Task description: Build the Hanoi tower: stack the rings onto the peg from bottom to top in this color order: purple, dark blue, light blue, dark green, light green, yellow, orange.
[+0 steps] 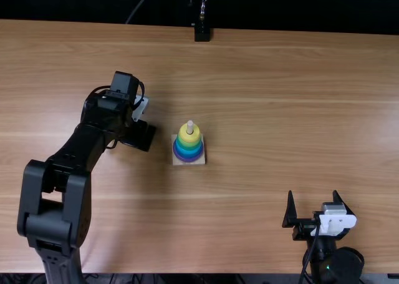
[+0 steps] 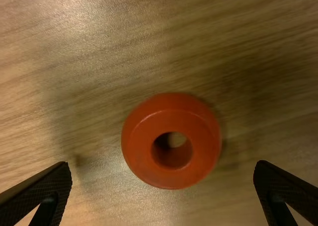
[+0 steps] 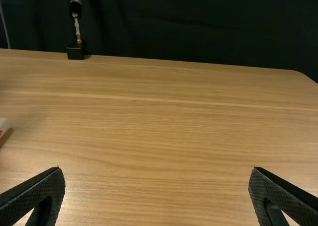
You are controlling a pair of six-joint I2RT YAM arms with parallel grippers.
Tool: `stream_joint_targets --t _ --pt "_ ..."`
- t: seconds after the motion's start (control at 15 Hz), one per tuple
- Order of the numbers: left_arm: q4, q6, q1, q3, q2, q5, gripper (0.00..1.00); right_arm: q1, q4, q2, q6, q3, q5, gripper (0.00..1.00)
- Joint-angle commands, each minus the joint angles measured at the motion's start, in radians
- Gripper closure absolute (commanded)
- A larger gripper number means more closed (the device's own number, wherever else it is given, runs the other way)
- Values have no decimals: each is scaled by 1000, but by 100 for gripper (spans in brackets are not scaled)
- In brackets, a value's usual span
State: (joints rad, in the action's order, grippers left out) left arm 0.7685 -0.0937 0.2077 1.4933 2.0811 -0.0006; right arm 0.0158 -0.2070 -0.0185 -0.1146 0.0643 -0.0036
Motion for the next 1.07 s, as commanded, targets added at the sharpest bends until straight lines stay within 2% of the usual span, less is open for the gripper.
stream_joint_targets --t 0.0,0.2,0.53,0.6,0.67,0.73,0.8,1.0 --pt "-6 -11 2 33 30 -5 0 4 -68 19 -3 -49 9 0" --pt "-60 -11 2 33 42 -5 0 4 -68 19 -3 -49 9 0" --pt "-60 -11 1 33 43 4 0 4 -68 19 -3 -49 9 0" --pt "-63 -13 1 33 42 8 24 4 -68 19 -3 -49 9 0" --pt "-63 -13 -1 33 42 8 62 4 -68 19 -3 -49 9 0" --pt "-63 -11 -2 33 42 8 95 4 -68 19 -3 -49 9 0" --pt "-63 -9 -5 31 42 10 100 4 -68 19 -3 -49 9 0" --pt "-63 -9 -8 35 36 8 100 4 -68 19 -3 -49 9 0"
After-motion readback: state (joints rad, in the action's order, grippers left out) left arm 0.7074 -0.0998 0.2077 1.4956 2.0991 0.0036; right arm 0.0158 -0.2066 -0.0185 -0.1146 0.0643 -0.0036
